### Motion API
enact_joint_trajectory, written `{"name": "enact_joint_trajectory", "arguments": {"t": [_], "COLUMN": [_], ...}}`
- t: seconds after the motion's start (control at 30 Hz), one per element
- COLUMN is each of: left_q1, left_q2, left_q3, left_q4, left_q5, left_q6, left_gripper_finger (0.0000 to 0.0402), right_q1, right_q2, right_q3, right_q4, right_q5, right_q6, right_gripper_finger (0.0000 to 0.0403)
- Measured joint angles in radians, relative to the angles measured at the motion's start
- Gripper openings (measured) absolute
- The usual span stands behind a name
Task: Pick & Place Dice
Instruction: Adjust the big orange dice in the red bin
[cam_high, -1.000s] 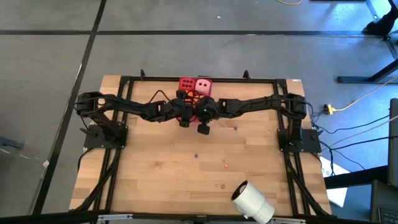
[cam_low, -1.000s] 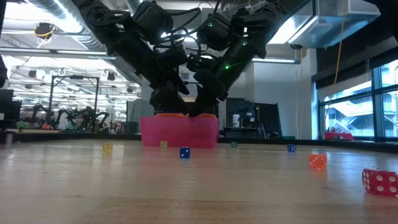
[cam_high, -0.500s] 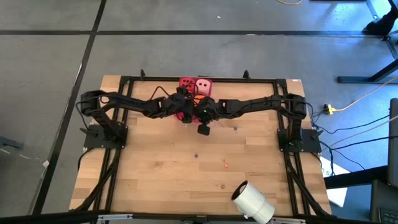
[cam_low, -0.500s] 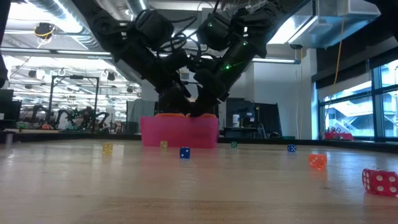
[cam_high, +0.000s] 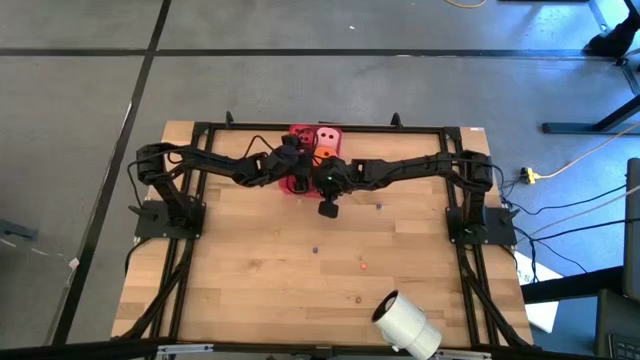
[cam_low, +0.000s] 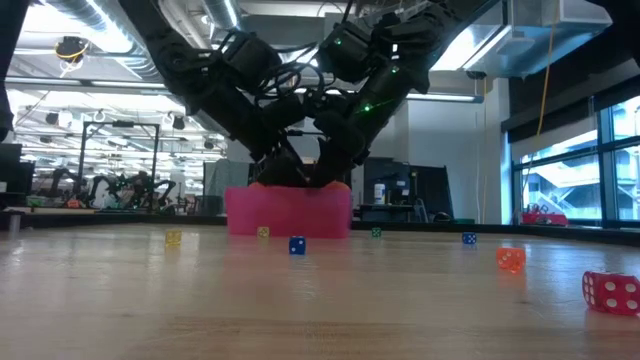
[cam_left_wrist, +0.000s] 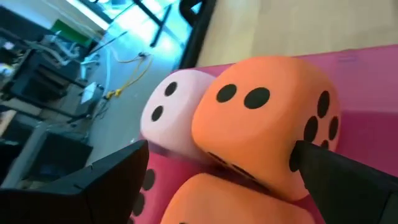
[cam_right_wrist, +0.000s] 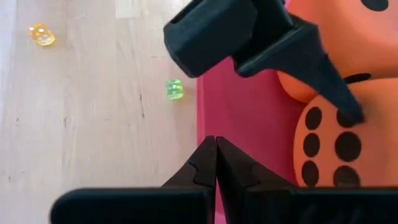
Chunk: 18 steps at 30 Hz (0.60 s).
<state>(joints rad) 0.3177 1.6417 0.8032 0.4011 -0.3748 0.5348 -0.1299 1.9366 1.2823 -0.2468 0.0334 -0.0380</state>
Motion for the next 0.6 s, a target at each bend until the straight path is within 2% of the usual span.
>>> {"name": "enact_joint_trajectory", "arguments": {"t": [0.2,0.47,0.6], "left_q1": [-0.004,-0.005,0.014], "left_q2": [0.000,0.001,0.021], "left_q3": [0.000,0.000,0.000], "left_q4": [-0.005,-0.008,0.007], "left_q5": [0.107,0.104,0.047], "left_q6": [-0.049,-0.032,0.005], "left_gripper_finger": [0.0398,0.0398,0.0398], "right_q1": [0.001,0.002,0.001], "right_q2": [0.000,0.000,0.000], "right_q3": [0.000,0.000,0.000], "right_q4": [-0.001,-0.004,-0.003], "right_q5": [0.020,0.020,-0.009], "right_q6": [0.000,-0.002,-0.002], "right_gripper_finger": [0.0006,0.0006,0.0006]}}
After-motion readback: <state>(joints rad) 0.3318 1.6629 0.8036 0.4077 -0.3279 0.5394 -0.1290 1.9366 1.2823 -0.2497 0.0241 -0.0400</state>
